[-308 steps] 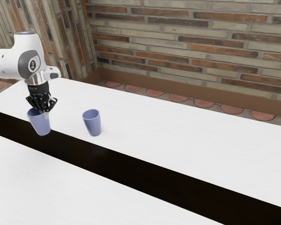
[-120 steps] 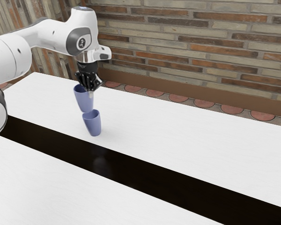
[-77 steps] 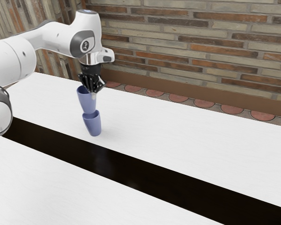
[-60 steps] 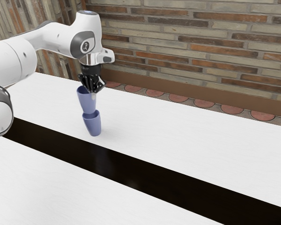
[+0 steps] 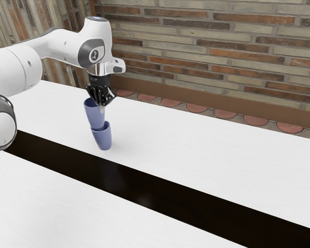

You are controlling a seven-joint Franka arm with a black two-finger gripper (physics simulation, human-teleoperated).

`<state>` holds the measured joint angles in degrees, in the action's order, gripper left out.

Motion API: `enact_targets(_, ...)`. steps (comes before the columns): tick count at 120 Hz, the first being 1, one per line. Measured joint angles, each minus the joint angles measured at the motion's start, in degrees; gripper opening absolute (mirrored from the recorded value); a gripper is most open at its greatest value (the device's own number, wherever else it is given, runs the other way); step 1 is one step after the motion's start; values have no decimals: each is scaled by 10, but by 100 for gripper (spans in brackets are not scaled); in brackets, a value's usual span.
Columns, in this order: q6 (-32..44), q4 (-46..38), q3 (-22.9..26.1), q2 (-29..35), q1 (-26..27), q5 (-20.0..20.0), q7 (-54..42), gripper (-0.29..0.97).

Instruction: Place the left cup onto the right cup

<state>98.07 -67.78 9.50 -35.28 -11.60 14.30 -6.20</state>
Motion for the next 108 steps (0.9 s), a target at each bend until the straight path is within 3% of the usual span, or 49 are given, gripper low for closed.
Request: enact_targets(108,0,32,24,-40,-13,13,0,-11)
